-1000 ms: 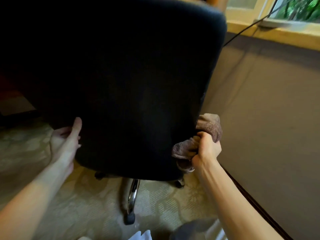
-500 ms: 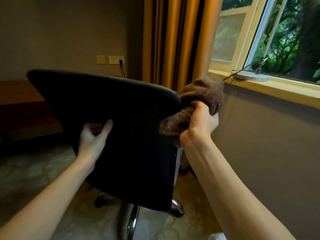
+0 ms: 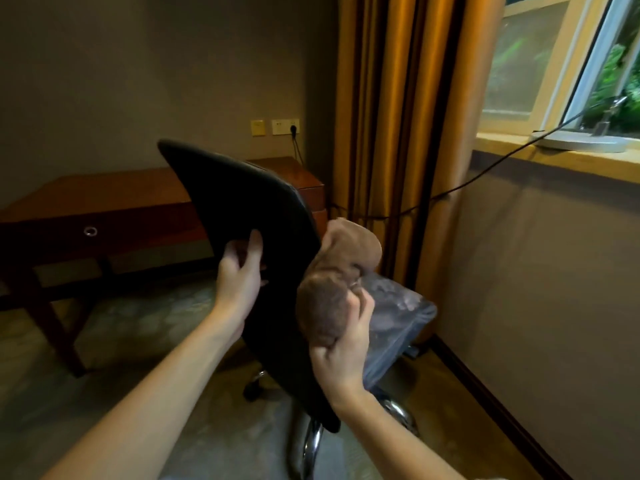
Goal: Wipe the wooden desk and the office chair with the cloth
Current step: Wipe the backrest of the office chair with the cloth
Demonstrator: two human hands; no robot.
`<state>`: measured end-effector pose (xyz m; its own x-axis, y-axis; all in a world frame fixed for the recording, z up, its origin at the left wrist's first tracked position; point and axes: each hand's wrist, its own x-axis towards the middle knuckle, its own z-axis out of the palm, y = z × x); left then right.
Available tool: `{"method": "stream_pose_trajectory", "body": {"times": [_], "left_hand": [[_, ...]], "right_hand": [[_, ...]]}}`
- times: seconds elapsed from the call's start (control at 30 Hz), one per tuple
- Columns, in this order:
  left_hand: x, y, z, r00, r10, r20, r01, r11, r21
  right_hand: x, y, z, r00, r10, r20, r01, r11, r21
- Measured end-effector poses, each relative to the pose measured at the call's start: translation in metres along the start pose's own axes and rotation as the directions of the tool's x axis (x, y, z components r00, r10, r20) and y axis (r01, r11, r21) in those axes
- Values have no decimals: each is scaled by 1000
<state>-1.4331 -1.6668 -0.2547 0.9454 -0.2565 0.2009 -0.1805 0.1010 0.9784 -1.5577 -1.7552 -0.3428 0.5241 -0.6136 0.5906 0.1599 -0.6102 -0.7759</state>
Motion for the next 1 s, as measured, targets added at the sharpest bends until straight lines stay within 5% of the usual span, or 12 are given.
{"method": "stream_pose_trajectory", "body": {"times": [0.1, 0.23, 0.4, 0.6, 1.0], "left_hand": [[-2, 5, -10, 993, -102, -65, 101, 995, -24], [17, 21, -39, 976, -195, -99, 193, 981, -36], [54, 54, -64, 994, -49, -98, 47, 999, -21], [66, 69, -56, 994, -53, -95, 50, 998, -38], [89, 35, -82, 997, 24, -67, -12, 984, 177]], "right_hand": [[-9, 17, 0, 986, 52, 156, -42, 997, -61], [16, 7, -6, 975, 221, -29, -209, 952, 226], [95, -35, 4, 971, 236, -48, -198, 896, 397], [151, -67, 52, 981, 127, 146, -170, 929, 330], [128, -56, 65, 956, 273, 104, -291, 922, 254]]}}
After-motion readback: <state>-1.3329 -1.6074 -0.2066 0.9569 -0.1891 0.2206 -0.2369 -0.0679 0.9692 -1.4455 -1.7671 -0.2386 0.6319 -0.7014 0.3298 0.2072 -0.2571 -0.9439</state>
